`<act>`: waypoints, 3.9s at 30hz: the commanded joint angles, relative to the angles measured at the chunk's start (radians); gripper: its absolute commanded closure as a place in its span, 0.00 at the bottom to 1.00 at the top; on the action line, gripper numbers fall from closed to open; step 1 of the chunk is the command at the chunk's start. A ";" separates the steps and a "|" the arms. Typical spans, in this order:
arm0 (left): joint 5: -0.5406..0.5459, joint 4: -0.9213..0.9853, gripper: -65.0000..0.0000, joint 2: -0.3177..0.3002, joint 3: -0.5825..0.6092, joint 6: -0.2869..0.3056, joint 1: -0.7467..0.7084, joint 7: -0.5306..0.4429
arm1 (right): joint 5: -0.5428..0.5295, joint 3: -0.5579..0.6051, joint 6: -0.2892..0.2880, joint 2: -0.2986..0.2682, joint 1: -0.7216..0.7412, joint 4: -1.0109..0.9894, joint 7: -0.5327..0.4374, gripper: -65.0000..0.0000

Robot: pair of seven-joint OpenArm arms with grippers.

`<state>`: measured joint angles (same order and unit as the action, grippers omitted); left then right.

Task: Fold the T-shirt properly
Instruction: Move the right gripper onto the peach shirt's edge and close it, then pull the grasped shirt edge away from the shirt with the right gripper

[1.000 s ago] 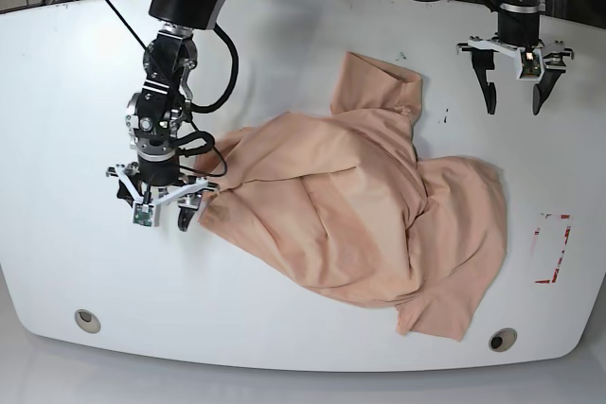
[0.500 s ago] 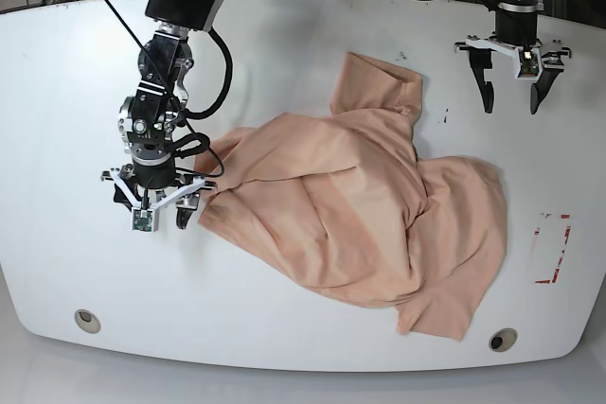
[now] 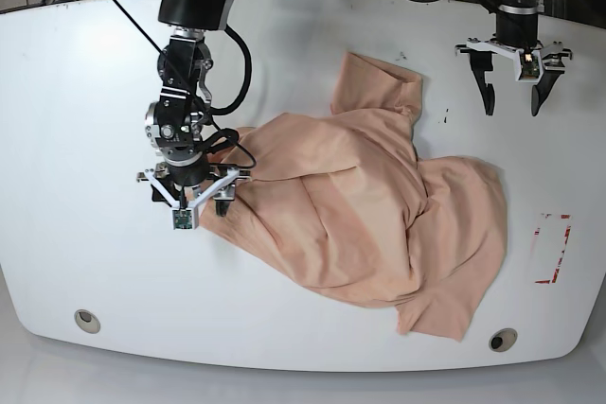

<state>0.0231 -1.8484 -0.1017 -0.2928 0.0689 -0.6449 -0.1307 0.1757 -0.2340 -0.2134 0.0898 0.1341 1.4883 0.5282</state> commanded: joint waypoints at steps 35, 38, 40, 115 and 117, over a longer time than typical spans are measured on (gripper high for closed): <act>-0.001 -0.016 0.35 -0.006 -0.012 -0.002 0.001 -0.034 | -0.007 -0.057 -0.144 0.001 -0.005 -0.057 -0.007 0.44; 0.000 -0.016 0.35 -0.007 -0.013 0.000 0.004 -0.041 | -0.011 -0.056 -0.118 0.006 -0.013 -0.060 -0.005 0.49; -0.002 -0.014 0.35 -0.007 -0.012 -0.001 0.007 -0.042 | -0.010 -0.055 -0.113 0.008 -0.014 -0.056 -0.004 0.56; 0.003 -0.058 0.35 -0.016 0.037 -0.002 0.077 -0.003 | -0.012 -0.123 -0.193 -0.064 -0.396 0.448 0.179 0.99; 0.000 -0.056 0.35 -0.016 0.036 -0.004 0.076 -0.003 | -0.011 -0.121 -0.196 -0.064 -0.405 0.471 0.187 1.00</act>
<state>0.0208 -1.8858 -0.1108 -0.2527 0.0677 -0.5659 -0.1051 0.1745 -0.3565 -0.4114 0.0330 -0.2699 1.9102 0.7315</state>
